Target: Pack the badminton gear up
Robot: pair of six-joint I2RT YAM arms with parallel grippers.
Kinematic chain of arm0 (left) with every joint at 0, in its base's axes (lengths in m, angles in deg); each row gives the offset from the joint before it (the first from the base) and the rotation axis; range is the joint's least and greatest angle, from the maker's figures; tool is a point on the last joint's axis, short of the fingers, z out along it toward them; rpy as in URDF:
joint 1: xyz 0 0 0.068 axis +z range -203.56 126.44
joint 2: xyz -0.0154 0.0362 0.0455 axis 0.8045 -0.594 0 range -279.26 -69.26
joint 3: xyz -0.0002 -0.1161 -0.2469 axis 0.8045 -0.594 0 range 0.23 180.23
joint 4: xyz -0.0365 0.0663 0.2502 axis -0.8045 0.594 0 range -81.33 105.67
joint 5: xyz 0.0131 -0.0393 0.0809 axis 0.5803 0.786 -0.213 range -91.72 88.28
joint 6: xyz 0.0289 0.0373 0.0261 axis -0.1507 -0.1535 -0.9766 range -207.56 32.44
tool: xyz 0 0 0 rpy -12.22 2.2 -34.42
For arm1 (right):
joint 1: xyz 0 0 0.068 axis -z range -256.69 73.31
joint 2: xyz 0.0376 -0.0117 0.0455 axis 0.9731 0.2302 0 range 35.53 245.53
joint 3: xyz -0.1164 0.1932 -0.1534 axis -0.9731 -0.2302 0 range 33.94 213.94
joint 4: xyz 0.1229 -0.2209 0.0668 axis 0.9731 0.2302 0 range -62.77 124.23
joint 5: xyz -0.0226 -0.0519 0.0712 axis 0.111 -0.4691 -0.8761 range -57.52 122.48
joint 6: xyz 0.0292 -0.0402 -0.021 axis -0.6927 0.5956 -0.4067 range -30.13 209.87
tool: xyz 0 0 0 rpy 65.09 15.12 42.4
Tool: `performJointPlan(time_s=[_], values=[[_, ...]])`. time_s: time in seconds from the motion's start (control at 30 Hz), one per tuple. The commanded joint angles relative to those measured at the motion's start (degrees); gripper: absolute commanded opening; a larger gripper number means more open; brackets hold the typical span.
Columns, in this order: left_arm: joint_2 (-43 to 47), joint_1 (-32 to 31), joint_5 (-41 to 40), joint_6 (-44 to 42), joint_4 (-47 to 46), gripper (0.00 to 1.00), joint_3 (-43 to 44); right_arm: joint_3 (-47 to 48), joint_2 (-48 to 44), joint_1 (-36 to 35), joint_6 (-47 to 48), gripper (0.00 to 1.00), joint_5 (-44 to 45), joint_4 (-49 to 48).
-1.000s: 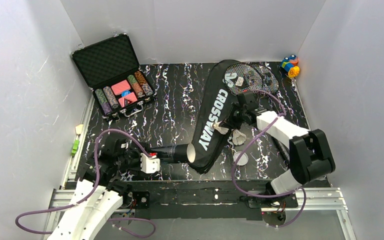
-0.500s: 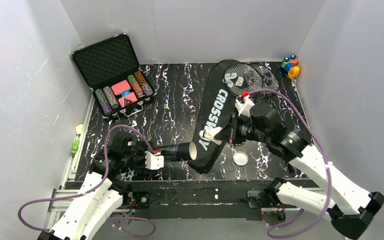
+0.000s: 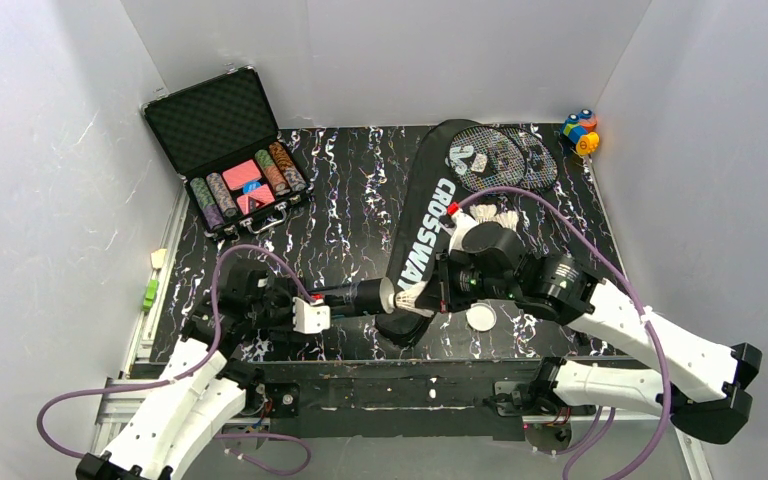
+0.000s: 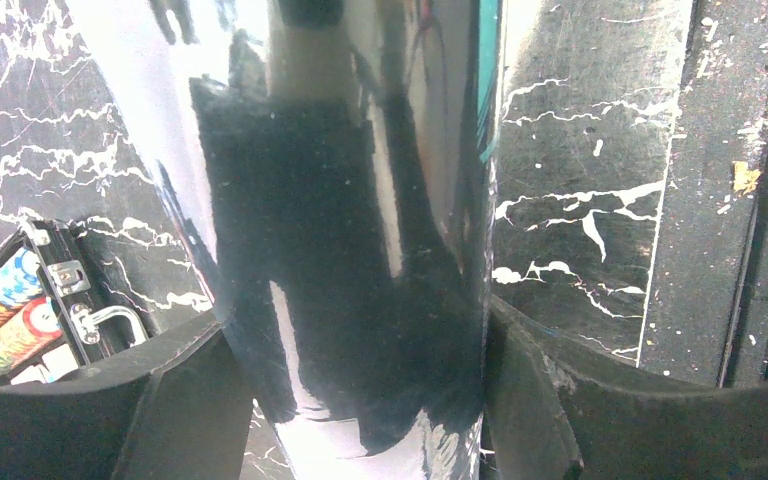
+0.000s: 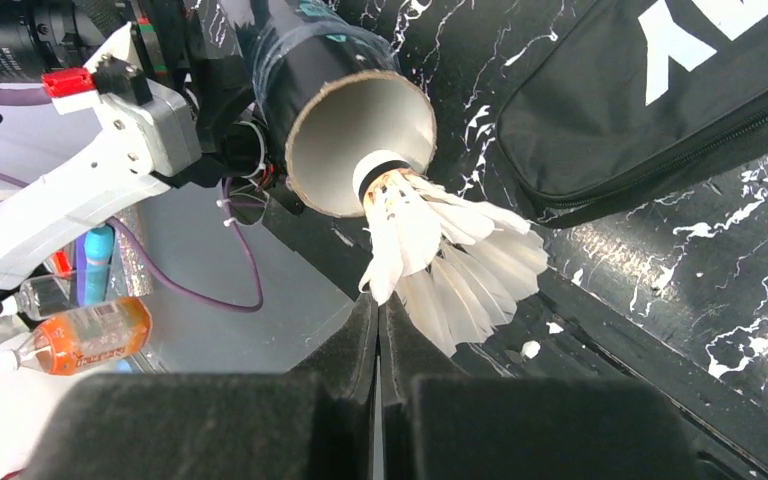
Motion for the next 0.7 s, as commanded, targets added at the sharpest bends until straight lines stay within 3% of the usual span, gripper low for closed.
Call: performJointPlan(time_s=[0.0, 0.47, 0.5, 0.6, 0.67], values=[[1.4, -0.3, 2.2, -1.6, 0.1, 0.22, 1.3, 5.5, 2.5, -1.2, 1.8, 0.01, 0.2, -3.1], [2.0, -0.3, 4.9, 1.3, 0.1, 0.22, 3.2, 3.0, 7.3, -2.5, 1.0, 0.01, -2.2, -13.3], [2.0, -0.3, 5.2, 1.5, 0.1, 0.22, 3.4, 2.9, 7.4, -2.5, 0.9, 0.05, -2.5, -14.0], [2.1, -0.3, 5.6, 2.1, 0.1, 0.22, 3.9, 2.6, 7.1, -2.6, 0.7, 0.31, -3.4, -15.5], [2.0, -0.3, 5.7, 2.6, 0.1, 0.22, 4.1, 2.7, 6.2, -2.6, 0.5, 0.43, -3.1, -15.4]])
